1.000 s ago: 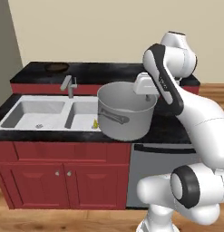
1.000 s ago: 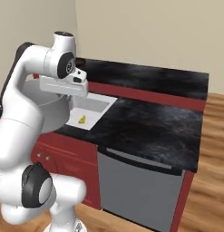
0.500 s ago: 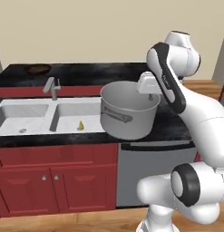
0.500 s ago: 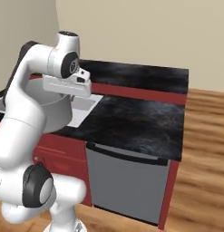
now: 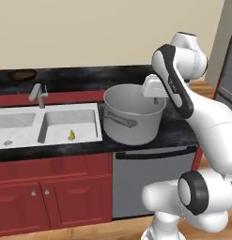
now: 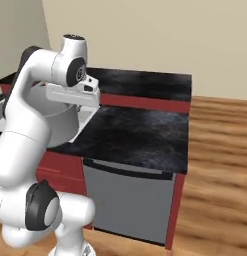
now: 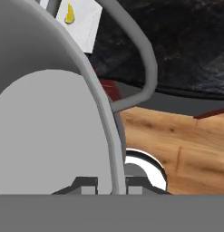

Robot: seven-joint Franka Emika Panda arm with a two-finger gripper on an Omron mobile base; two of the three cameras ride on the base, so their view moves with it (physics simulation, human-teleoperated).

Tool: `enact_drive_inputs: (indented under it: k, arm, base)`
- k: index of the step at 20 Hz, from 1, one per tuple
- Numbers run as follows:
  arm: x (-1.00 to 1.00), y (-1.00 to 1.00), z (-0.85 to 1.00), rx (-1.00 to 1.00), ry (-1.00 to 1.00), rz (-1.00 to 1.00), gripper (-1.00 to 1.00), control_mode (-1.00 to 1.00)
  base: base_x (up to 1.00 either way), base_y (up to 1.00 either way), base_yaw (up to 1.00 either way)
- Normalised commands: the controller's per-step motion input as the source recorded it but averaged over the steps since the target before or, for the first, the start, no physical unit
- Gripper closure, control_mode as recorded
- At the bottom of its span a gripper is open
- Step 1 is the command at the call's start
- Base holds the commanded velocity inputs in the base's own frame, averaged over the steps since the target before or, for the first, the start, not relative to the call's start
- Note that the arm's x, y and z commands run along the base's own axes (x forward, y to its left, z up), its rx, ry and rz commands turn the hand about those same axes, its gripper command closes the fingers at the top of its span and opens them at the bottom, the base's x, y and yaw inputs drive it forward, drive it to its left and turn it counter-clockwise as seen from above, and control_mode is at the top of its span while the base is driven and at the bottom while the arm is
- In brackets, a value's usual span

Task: Pick the pan and pot and place them in the sink. Then turn on the water.

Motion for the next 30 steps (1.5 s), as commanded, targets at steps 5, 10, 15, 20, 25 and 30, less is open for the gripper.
enact_drive_inputs:
  k: [5, 10, 15, 20, 25, 30]
  arm:
    - [0.00, 0.00, 0.00, 0.00, 0.00, 0.00, 1.00, 1.00]
    - [0.00, 0.00, 0.00, 0.00, 0.00, 0.00, 1.00, 1.00]
    - [0.00, 0.00, 0.00, 0.00, 0.00, 0.00, 1.00, 1.00]
    - [0.00, 0.00, 0.00, 0.00, 0.00, 0.00, 1.00, 1.00]
    - [0.00, 0.00, 0.00, 0.00, 0.00, 0.00, 1.00, 1.00]
    - [0.00, 0.00, 0.00, 0.00, 0.00, 0.00, 1.00, 1.00]
  base:
    - [1.00, -0.07, -0.13]
    - [0.92, -0.90, 0.14]
    - [0.30, 0.35, -0.16]
    - [0.12, 0.83, -0.37]
    - [-0.20, 0.98, -0.32]
    - [-0.34, 0.88, -0.15]
